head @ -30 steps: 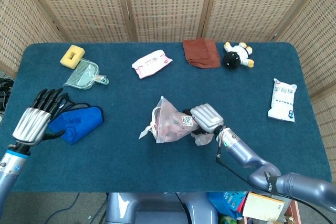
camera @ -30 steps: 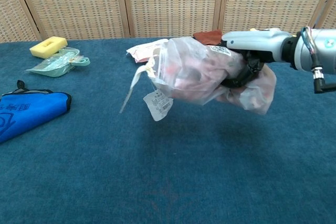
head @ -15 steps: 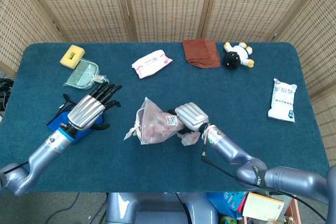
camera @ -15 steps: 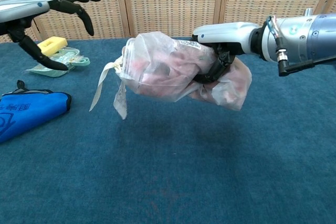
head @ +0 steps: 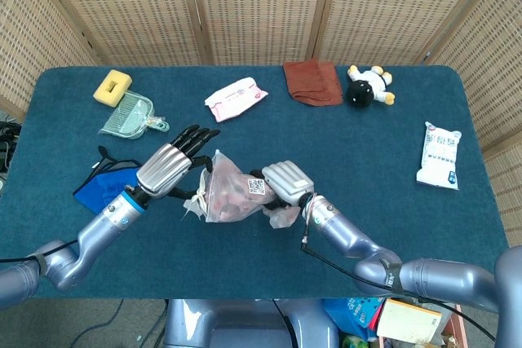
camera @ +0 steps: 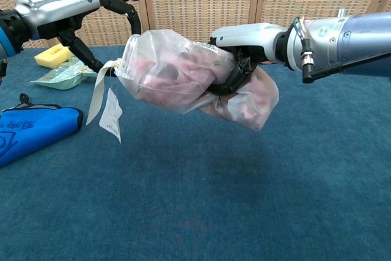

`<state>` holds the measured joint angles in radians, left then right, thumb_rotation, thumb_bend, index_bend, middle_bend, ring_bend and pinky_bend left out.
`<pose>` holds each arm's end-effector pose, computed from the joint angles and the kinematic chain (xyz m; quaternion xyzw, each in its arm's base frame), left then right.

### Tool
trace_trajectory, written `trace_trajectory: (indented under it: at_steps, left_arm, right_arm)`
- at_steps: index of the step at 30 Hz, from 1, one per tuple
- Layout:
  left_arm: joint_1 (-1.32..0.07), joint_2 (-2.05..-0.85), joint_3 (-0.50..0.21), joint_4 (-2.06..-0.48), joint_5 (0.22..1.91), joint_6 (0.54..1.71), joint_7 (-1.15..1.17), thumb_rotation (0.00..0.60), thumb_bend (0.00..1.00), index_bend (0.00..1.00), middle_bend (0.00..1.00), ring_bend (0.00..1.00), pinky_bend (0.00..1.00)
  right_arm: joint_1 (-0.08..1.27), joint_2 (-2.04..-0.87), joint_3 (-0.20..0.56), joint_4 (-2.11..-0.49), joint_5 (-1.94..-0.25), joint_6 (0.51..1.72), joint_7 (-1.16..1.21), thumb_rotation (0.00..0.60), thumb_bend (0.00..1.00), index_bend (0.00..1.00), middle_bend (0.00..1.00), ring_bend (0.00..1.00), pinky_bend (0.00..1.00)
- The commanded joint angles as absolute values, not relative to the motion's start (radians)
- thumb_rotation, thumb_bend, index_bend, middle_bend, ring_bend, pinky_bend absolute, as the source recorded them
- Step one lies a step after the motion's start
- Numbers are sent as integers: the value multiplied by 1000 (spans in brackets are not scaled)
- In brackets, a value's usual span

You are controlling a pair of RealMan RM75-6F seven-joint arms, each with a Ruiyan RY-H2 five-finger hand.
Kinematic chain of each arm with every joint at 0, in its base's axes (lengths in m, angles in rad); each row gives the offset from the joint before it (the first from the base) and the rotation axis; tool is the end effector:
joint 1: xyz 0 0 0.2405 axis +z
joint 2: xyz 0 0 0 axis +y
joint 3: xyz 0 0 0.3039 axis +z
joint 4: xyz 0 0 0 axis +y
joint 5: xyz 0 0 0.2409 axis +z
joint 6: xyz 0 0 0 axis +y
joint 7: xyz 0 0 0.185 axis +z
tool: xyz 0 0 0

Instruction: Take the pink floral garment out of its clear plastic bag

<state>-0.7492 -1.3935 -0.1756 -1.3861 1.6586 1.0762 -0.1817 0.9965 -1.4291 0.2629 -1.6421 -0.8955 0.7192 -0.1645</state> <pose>-0.1427 0.4285 0.0145 -0.7639 -0.2702 -0.4987 0.3077 -0.0553 -0.4385 -0.0528 0.7539 -0.4616 0.3892 0.2593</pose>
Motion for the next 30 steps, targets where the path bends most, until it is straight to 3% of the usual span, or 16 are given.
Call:
trace_trajectory:
  at_steps: [1,19,30]
  left_arm:
    - [-756,-1399,-171,-1379,1659,1090,-196,600,171,466,0,0,0]
    - [-774,-1352,-157,-1427,1640,1130,-249,600,172,494,0,0,0]
    - [-775,-1342,-113,-1448,1656,1124,-292,600,203,522,0,0,0]
  right_arm:
    - [999,-1436,262,-1635,-894,715,-150,600,989,550,570,555,600]
    - [1012,-1453,246,-1600,-902,710,-119,600,989,550,571,554,600]
    - [1017,-1447,240,-1589,-890,704,-113,600,990,550,572,554,600]
